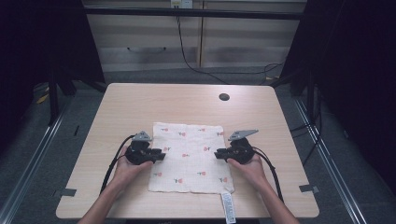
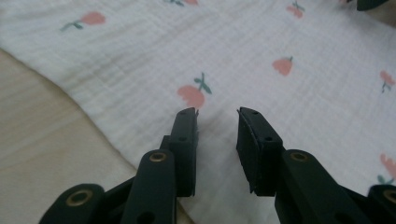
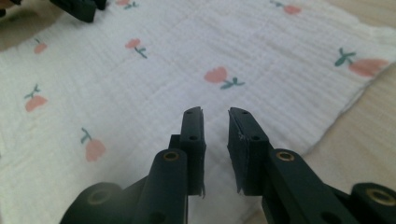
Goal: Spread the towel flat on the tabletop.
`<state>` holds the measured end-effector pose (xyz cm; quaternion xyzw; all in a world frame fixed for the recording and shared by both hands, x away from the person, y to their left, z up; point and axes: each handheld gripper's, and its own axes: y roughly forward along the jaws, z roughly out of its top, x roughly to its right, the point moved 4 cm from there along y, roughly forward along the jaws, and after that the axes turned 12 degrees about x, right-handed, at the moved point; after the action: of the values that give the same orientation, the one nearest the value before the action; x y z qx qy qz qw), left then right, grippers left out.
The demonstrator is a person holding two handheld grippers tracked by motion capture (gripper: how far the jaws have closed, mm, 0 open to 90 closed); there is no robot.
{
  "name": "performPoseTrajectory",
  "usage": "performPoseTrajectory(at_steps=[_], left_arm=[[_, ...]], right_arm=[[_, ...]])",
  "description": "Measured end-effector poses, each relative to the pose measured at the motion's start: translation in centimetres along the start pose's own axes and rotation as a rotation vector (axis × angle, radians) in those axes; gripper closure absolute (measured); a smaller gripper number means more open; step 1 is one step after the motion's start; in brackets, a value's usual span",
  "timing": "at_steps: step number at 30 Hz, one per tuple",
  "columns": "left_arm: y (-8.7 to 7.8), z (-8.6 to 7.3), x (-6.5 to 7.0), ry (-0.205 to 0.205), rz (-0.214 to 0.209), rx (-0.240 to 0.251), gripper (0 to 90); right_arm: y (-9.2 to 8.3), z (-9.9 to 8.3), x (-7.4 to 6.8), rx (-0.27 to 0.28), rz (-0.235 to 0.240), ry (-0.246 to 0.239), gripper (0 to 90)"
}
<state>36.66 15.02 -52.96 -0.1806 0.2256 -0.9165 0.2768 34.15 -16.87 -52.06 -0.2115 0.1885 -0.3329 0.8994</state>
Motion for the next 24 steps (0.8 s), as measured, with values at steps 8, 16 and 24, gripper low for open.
performPoseTrajectory(at_steps=[8,16,24], left_arm=[[-0.4,-0.4,-0.1,-0.001,0.007,0.015,71.9],[-0.8,-0.9,1.0,0.013,-0.015,0.011,71.8],[-1.5,-1.6,2.5,0.035,-0.027,0.009,71.8]], right_arm=[[-0.5,-1.5,0.2,-0.019,-0.006,0.043,77.2],[-2.1,-2.5,-0.2,-0.033,-0.013,0.046,77.7],[-3.1,-3.2,-1.4,-0.042,-0.022,0.03,77.8]])
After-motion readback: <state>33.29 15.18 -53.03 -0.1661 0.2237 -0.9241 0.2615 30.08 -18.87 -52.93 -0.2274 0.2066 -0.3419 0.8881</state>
